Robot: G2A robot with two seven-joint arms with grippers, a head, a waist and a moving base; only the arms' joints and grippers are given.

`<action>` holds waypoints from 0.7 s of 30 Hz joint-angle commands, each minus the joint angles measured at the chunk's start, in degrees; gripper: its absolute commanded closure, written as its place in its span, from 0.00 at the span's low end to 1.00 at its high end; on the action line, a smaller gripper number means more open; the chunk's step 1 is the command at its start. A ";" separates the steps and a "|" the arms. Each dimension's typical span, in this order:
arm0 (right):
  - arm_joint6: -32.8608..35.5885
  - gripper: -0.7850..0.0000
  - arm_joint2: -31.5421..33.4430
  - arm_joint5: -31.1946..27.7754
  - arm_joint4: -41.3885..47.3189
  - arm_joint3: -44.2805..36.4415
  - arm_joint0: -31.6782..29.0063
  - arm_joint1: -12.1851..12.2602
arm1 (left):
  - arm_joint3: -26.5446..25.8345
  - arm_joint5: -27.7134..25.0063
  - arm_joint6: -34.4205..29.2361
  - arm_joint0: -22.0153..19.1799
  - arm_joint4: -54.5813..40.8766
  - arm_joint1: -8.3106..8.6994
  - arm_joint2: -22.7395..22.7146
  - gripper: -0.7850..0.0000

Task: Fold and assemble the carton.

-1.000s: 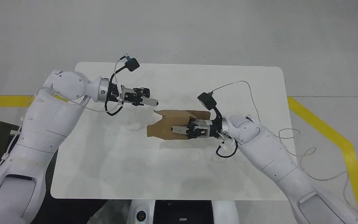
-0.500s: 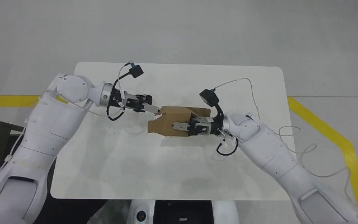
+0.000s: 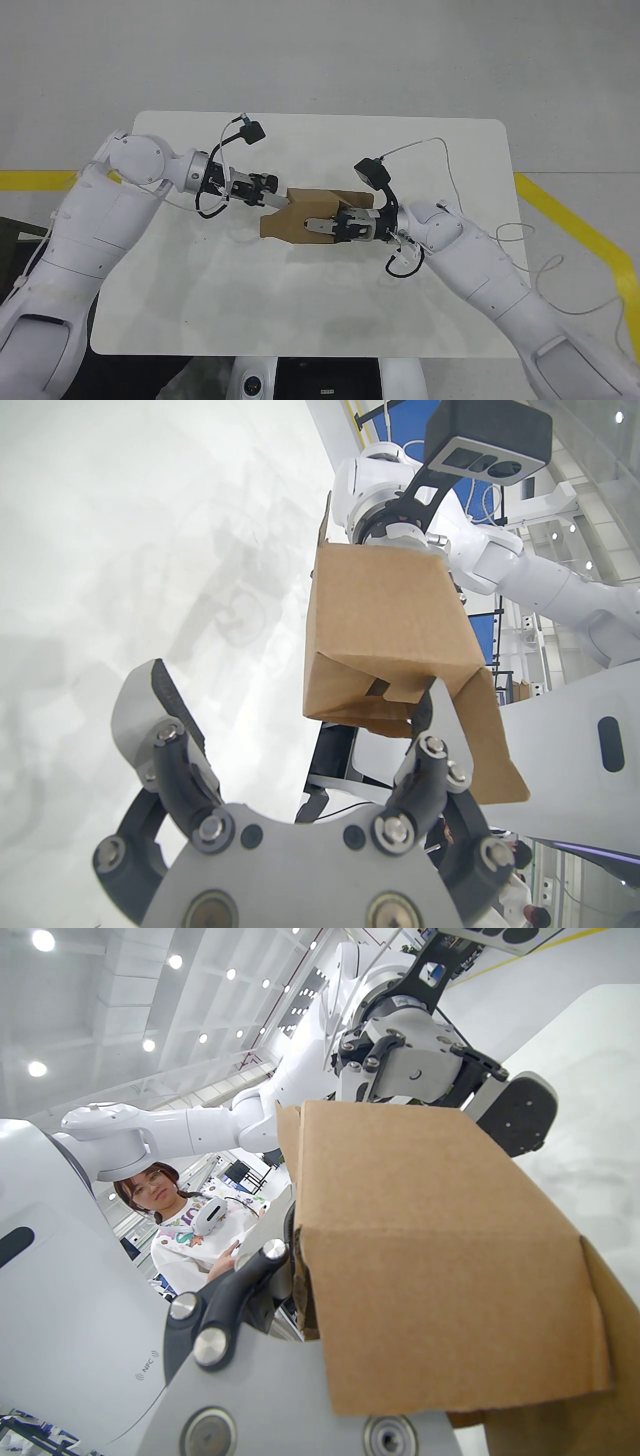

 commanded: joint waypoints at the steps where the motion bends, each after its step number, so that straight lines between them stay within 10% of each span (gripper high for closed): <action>1: 0.00 1.00 -0.04 0.00 0.00 -0.03 0.04 0.04 | 0.00 -0.07 0.07 -0.09 -0.01 -0.11 0.23 0.00; 21: 0.00 1.00 3.75 0.00 -1.36 2.49 -0.17 1.27 | 2.39 -0.48 0.74 -0.18 -3.16 0.21 -2.20 0.00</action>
